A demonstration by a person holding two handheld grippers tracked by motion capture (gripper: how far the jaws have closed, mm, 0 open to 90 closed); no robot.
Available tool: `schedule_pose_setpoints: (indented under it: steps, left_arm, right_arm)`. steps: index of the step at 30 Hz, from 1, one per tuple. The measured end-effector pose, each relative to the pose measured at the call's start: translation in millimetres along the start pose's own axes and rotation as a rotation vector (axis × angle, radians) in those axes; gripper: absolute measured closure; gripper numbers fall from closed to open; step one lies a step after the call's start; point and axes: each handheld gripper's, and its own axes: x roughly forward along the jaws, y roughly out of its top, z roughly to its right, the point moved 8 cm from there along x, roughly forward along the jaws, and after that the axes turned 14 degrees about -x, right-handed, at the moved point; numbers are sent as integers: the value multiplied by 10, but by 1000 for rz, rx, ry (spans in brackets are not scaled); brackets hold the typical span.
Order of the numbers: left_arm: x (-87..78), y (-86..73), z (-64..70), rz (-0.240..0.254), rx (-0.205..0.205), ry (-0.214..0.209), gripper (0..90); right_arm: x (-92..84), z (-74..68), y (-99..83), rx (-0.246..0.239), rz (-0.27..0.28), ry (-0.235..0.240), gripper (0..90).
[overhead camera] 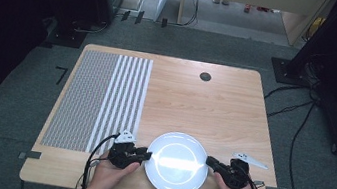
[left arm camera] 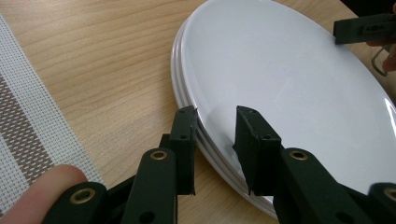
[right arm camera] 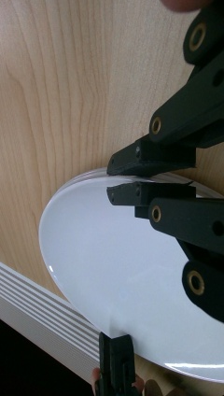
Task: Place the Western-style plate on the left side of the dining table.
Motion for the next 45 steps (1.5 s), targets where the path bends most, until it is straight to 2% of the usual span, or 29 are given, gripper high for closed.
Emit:
schedule_pose_setpoints:
  steps: [9, 14, 19, 29, 34, 41, 43, 45]
  left_arm:
    - [0, -1, -3, -3, -9, -1, 695]
    - [6, -1, -19, -4, -21, -7, 682]
    - [2, 1, -30, -3, -28, -6, 681]
    - [-42, 25, -68, -5, -58, -27, 693]
    - [-63, 37, -76, 0, -66, -29, 699]
    - [-120, 69, -127, 14, -80, -28, 708]
    - [-132, 67, -140, 11, -79, -30, 705]
    - [-138, 56, -139, -1, -79, -39, 700]
  right_arm:
    - [3, 10, -3, 22, 11, 2, 863]
    - [12, 11, -1, 57, 18, 32, 865]
    - [20, 0, -1, 46, 20, 32, 863]
    - [51, -33, -1, 58, 29, 56, 855]
    - [69, -47, -7, 82, 34, 78, 852]
    - [130, -123, -27, 63, 28, 94, 847]
    - [162, -174, -31, 62, 28, 110, 836]
    - [172, -177, -32, 54, 33, 106, 834]
